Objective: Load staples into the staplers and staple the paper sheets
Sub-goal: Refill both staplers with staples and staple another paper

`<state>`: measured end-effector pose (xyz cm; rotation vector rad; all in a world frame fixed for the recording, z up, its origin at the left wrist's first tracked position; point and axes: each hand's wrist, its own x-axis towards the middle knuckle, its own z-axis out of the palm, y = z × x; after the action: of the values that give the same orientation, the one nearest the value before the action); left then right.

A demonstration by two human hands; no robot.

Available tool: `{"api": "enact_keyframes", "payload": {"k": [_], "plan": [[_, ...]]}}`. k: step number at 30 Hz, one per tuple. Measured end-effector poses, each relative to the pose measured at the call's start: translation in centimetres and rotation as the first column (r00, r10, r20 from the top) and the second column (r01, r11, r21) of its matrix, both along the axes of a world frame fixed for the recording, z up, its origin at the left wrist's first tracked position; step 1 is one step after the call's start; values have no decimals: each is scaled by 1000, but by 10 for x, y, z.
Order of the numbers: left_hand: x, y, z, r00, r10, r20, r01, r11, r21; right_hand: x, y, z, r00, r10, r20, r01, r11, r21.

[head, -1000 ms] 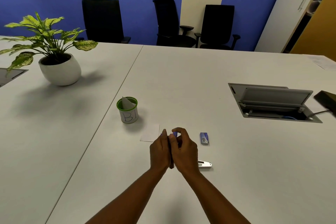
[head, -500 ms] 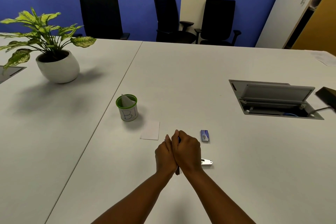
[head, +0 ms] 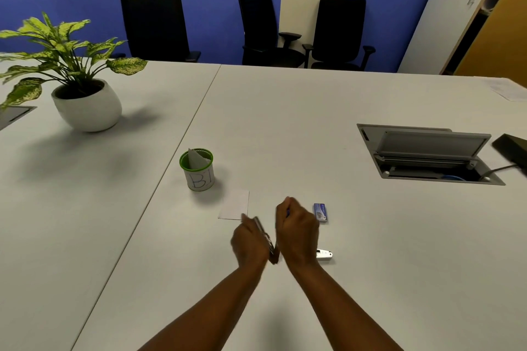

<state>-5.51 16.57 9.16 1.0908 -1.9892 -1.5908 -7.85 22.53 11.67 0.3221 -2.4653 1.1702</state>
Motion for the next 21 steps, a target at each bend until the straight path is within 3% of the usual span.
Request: {"api": "enact_keyframes", "payload": {"k": [4, 8, 14, 21], "plan": [[-5, -6, 1, 1000, 5, -11, -6, 999, -33, -1, 2, 7, 1000, -3, 18, 4, 999, -52], [-14, -23, 6, 992, 100, -81, -86, 982, 166, 1, 2, 10, 999, 49, 3, -47, 979, -197], [-26, -65, 21, 960, 214, -181, -144, 930, 340, 15, 9, 5, 939, 327, 101, -267, 885, -380], [-26, -76, 33, 953, 77, -293, 32, 935, 352, 31, 13, -11, 873, 441, 207, -347, 861, -373]]}}
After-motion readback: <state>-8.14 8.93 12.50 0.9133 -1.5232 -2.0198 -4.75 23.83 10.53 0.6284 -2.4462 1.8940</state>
